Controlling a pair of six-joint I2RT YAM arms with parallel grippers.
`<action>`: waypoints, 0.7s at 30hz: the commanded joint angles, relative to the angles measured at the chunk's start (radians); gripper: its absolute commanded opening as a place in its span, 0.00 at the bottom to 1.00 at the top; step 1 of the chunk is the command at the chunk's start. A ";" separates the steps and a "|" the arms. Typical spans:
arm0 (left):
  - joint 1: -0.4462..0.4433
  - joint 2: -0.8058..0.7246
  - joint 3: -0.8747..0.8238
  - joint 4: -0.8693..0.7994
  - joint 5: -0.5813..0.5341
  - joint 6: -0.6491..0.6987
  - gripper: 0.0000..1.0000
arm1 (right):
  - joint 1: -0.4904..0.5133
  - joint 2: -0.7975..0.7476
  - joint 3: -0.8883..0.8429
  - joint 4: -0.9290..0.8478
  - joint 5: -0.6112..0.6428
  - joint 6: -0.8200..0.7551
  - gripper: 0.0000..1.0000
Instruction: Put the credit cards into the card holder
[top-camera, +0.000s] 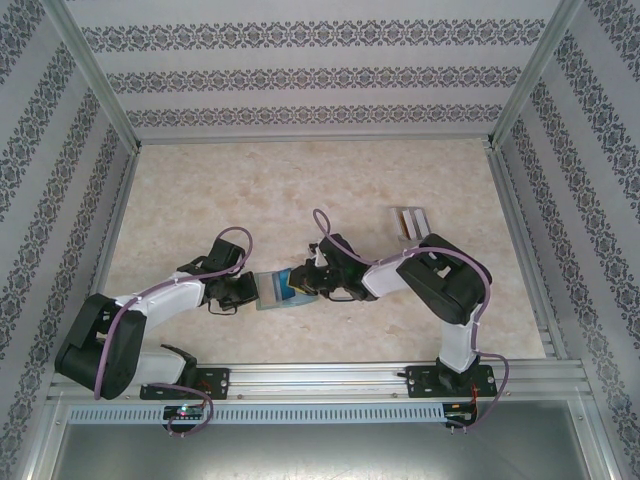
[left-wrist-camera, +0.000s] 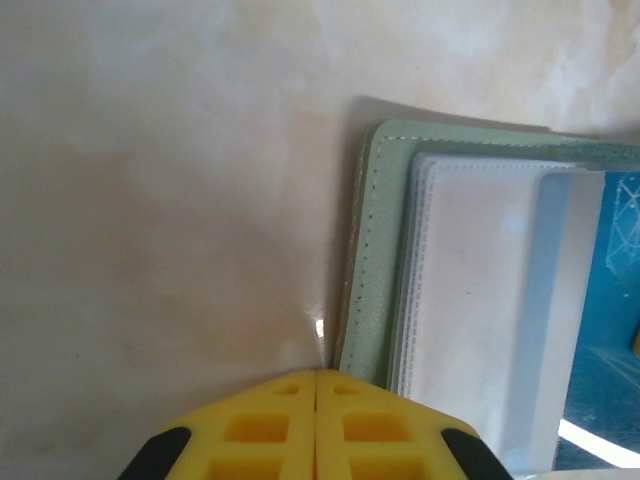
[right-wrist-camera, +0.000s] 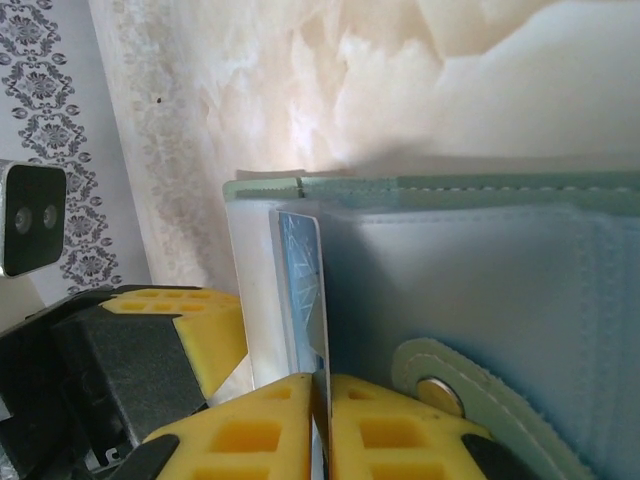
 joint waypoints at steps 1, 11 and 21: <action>-0.037 0.051 -0.010 0.105 0.057 -0.024 0.06 | 0.047 0.055 0.032 -0.047 0.038 0.027 0.13; -0.044 0.063 -0.005 0.081 0.038 -0.028 0.06 | 0.036 -0.033 0.007 -0.222 0.092 -0.083 0.28; -0.052 0.062 -0.002 0.081 0.029 -0.029 0.06 | 0.037 -0.117 0.017 -0.384 0.175 -0.177 0.34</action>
